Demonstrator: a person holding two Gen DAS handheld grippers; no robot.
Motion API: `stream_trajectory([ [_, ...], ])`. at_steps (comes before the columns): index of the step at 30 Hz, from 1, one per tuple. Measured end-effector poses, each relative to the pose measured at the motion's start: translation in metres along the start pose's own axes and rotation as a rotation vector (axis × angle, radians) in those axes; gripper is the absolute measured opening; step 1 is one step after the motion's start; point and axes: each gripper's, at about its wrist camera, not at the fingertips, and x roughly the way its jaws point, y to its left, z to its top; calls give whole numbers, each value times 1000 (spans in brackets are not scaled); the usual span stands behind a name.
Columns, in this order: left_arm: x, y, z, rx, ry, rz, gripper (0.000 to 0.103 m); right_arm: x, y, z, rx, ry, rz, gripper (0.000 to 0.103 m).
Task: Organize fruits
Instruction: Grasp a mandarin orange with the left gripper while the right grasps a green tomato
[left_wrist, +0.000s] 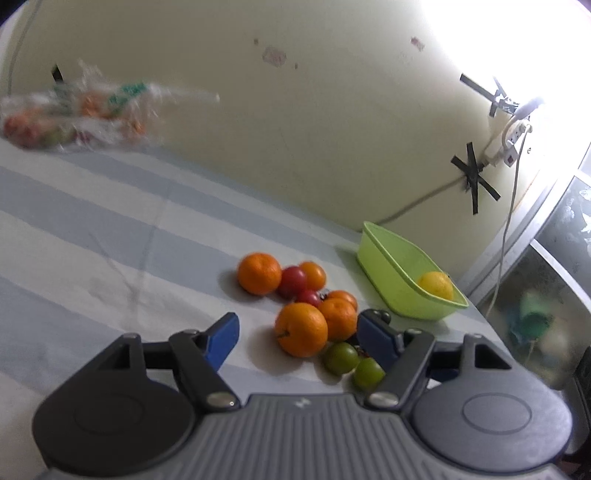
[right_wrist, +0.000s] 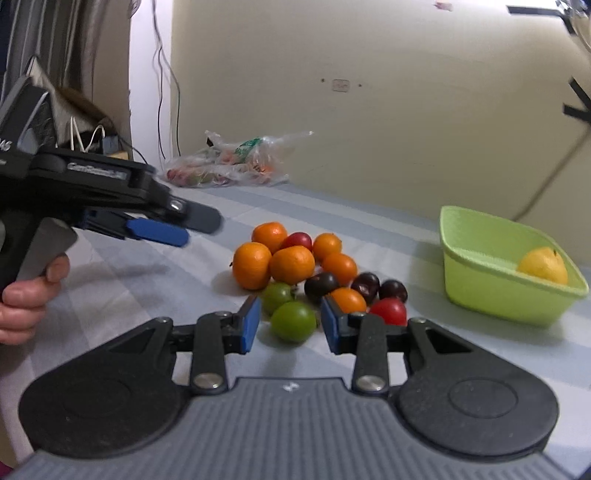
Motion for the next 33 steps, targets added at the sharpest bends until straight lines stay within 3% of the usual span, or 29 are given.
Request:
stream_trajectory([
  [4, 14, 3, 1, -32, 31, -44, 75, 7, -1, 6, -8, 13, -1, 39],
  [6, 20, 2, 2, -20, 31, -37, 81, 10, 1, 5, -18, 17, 1, 39],
  [10, 31, 6, 3, -27, 52, -38, 82, 17, 2, -1, -8, 40, 8, 41],
  [12, 35, 6, 0, -17, 56, -31, 76, 20, 3, -3, -13, 42, -17, 44],
  [14, 38, 5, -2, -1, 67, -40, 52, 22, 1, -4, -6, 53, -21, 44],
  [16, 38, 4, -6, 15, 71, -52, 40, 26, -1, -5, 8, 83, -12, 44],
  [20, 29, 6, -12, 8, 57, -51, 40, 25, -1, -6, 24, 92, -7, 34],
  [29, -18, -8, -43, 17, 47, -128, 40, -18, 3, -26, 78, 37, 10, 34],
  [33, -20, -18, -56, 54, 73, -148, 40, -29, 0, -31, 103, 17, -7, 34],
])
